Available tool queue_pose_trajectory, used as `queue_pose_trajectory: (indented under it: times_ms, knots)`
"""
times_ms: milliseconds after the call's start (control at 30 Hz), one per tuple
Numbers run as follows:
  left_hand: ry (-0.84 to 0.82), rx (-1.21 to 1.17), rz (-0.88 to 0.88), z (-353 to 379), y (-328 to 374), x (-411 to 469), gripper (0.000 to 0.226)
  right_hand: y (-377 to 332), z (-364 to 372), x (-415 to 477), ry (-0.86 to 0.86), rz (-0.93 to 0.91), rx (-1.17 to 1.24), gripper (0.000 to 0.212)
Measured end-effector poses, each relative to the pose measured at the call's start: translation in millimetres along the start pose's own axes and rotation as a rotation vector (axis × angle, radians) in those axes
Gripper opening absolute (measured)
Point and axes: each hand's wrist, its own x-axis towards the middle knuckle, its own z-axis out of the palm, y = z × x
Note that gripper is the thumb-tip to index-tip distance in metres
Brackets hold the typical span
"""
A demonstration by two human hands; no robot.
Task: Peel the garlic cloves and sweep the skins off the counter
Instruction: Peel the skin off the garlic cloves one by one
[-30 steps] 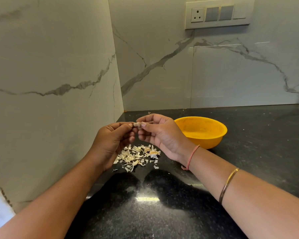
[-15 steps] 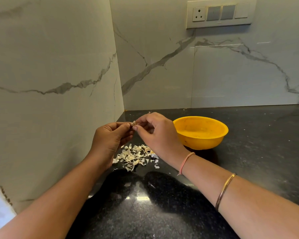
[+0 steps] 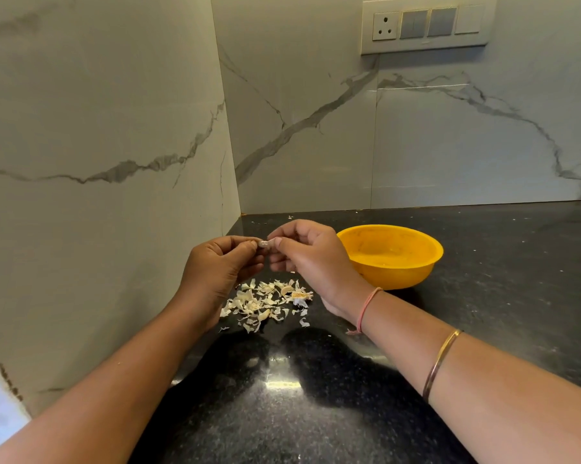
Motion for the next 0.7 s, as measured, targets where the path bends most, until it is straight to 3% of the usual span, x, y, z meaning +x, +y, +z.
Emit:
queue_pose_trajectory:
  times_ms: [133,467,600,700]
  knots:
    - [0.037,-0.063,-0.041,-2.3,-0.5,2.9,0.014,-2.5,-1.6,0.6,-0.048,0.114,0.29,0.012]
    - [0.23,0.005,-0.104,-5.0,-4.0,7.1,0.018,-4.7,-2.2,0.7,-0.094,0.197,0.434,0.013]
    - [0.236,0.128,-0.003,-4.7,-4.1,4.8,0.025,-4.1,-2.7,0.8,-0.099,0.21,0.42,0.012]
    - [0.13,0.233,0.125,-3.0,-3.7,1.9,0.009,-2.5,-2.2,0.8,-0.097,0.205,0.384,0.01]
